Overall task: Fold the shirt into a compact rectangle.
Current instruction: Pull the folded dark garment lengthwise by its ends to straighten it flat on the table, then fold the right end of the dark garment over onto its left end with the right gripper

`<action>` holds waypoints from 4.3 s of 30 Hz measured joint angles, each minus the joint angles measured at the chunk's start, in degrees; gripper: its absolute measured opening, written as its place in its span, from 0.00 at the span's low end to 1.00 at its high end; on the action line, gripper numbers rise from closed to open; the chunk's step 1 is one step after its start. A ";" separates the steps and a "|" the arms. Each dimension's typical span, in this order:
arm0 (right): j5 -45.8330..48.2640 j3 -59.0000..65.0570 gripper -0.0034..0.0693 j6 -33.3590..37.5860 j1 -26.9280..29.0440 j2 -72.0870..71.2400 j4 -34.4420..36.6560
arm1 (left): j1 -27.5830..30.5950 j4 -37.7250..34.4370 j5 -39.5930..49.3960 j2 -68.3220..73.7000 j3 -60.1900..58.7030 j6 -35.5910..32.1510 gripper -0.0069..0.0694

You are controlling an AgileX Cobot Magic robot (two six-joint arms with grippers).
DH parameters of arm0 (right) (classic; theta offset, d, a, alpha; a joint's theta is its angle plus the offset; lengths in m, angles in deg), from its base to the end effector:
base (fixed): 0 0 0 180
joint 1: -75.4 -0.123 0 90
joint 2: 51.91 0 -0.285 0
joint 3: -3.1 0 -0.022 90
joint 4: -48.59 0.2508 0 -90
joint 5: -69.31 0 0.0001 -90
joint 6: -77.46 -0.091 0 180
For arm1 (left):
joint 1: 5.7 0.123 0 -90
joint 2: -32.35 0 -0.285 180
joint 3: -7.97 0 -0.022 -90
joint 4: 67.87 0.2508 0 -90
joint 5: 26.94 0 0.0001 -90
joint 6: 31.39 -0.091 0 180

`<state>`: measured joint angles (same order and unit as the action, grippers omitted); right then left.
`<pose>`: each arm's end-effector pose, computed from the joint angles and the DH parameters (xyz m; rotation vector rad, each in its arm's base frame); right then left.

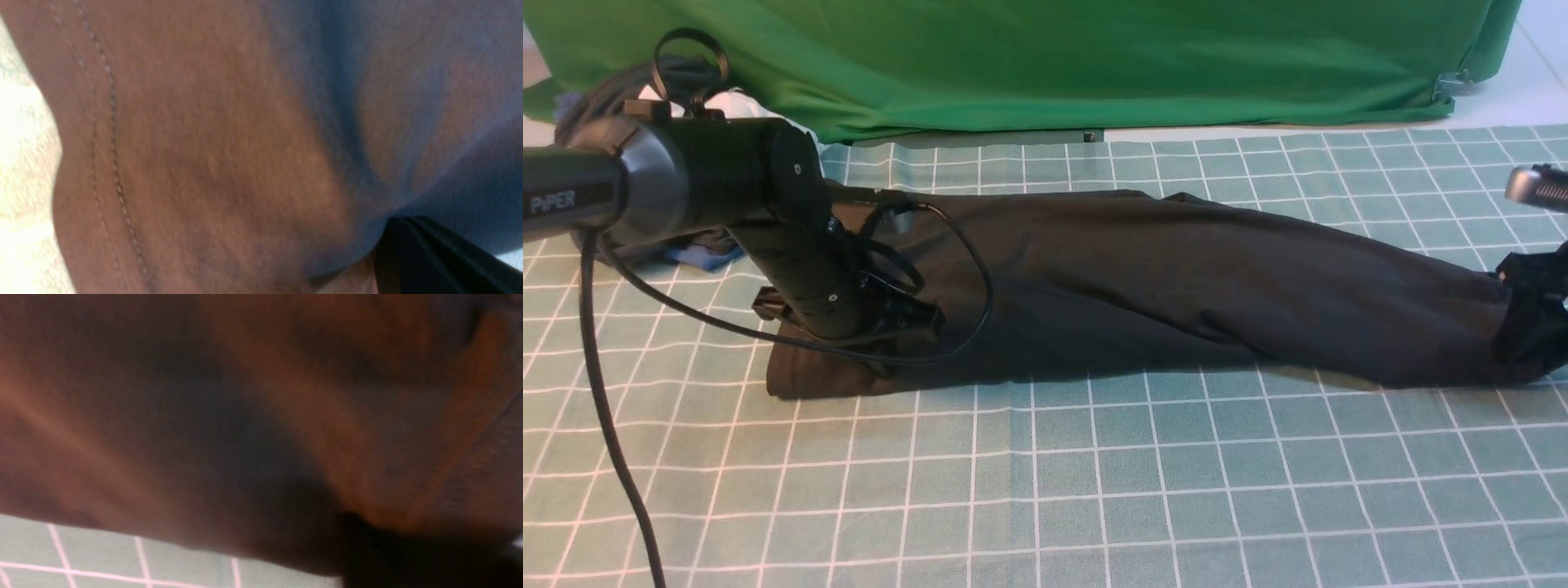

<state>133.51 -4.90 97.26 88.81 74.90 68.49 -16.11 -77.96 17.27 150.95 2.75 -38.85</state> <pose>0.3942 -0.0653 0.1630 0.0753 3.0652 0.4796 0.3682 -0.0790 0.1637 0.2901 2.9153 -0.2073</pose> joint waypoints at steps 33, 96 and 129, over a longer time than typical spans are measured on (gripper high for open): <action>-0.29 -5.61 0.68 -8.83 0.42 -7.32 -14.72 | 0.00 0.65 2.82 -10.12 -0.02 0.06 0.11; -10.63 -3.27 0.87 -10.48 -0.62 -3.28 -12.25 | 0.00 -0.89 10.65 -18.50 -0.20 0.44 0.11; -5.25 -7.56 0.11 -10.95 2.94 -5.07 -14.14 | 0.00 3.66 13.73 -44.97 -6.48 1.98 0.11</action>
<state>128.26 -12.46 86.31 91.75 69.83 54.35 -16.11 -74.30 31.00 105.99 -3.74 -36.87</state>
